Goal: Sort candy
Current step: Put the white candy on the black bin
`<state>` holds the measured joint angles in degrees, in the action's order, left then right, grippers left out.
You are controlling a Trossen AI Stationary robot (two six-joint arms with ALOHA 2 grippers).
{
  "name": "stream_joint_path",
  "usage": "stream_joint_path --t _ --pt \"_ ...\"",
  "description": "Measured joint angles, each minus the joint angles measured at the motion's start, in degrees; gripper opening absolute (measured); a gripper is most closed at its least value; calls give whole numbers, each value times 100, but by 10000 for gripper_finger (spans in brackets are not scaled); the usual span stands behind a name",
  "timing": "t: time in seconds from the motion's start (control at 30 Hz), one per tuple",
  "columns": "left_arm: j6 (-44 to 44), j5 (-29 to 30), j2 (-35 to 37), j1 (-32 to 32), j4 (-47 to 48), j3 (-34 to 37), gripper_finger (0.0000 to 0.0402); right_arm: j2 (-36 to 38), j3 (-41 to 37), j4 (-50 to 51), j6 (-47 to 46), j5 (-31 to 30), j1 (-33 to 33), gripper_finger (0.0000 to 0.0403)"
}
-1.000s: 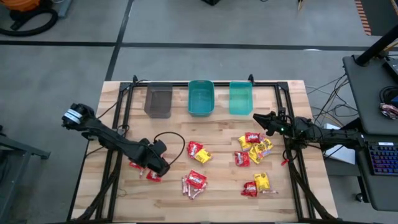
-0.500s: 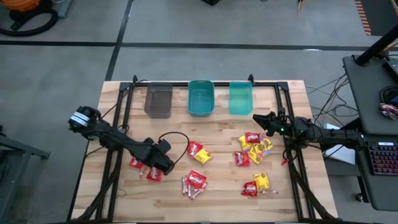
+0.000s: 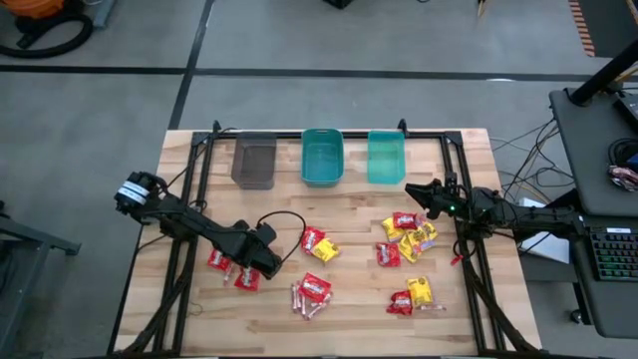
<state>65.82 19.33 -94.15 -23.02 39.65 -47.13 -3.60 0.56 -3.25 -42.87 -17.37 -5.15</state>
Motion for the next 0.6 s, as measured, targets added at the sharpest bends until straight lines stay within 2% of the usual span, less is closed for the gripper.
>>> stream_joint_path --t 0.13,0.43,0.6 --pt "-42 -15 0 2 -98 0 122 0 0 0 4 0 -1 134" --pt "-199 -33 0 2 -338 2 15 0 0 0 4 0 0 134" --pt "-381 -35 40 3 -334 0 11 0 0 0 6 0 -2 134"
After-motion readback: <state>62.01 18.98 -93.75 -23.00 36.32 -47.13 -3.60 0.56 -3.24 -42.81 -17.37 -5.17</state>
